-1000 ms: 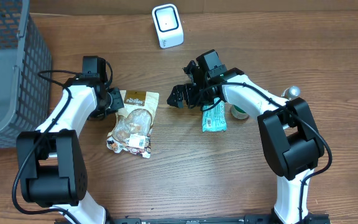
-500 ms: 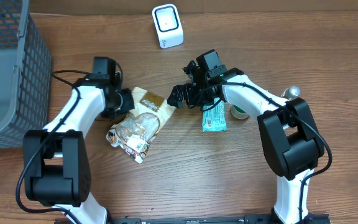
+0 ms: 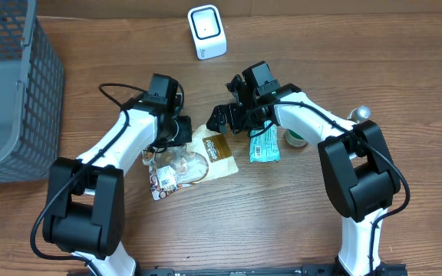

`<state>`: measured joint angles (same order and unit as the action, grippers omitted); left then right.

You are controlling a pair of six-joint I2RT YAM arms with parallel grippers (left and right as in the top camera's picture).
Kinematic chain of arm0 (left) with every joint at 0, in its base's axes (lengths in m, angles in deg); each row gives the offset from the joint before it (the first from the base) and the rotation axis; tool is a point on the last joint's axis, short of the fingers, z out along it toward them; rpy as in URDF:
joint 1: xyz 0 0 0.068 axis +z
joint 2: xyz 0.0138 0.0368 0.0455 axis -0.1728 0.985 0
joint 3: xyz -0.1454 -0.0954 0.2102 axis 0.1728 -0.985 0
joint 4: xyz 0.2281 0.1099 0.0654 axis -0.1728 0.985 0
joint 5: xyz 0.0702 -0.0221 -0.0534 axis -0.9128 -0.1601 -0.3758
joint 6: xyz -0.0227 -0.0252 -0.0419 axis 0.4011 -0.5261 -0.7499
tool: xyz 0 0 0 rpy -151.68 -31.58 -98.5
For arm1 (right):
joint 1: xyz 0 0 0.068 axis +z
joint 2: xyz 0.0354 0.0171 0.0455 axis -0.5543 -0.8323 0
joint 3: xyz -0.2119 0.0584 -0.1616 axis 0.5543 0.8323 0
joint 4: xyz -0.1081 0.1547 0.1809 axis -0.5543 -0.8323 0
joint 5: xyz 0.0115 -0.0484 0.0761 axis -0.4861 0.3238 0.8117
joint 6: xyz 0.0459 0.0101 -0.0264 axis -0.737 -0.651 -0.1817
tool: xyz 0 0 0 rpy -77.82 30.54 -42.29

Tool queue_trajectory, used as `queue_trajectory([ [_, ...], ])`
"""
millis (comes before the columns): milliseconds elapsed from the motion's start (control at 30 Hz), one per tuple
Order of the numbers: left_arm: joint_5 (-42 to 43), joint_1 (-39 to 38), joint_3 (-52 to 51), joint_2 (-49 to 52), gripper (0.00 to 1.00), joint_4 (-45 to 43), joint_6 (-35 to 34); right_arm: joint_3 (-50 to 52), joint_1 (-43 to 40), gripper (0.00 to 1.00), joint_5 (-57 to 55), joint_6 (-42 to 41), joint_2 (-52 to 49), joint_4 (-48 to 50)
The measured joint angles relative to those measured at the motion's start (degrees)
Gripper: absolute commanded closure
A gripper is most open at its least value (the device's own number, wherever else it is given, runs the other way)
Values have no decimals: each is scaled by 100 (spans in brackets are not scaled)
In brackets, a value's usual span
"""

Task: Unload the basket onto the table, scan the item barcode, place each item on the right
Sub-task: 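Reach the left gripper to the PanTree pouch and grasp its edge, then grasp the pouch with the right gripper while the left holds it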

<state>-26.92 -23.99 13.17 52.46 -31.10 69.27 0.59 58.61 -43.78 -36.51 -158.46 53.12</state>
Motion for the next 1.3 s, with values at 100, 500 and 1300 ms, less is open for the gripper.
queue_trajectory([
  [100,122,-24,2,0,96,74,0,2,0,0,0,0,0,-4],
  [500,599,518,1311,-120,91,1541,-22,2,0,0,2,0,0,-9],
  [1300,-321,728,240,-203,95,1917,302,2,0,0,2,-2,0,0],
])
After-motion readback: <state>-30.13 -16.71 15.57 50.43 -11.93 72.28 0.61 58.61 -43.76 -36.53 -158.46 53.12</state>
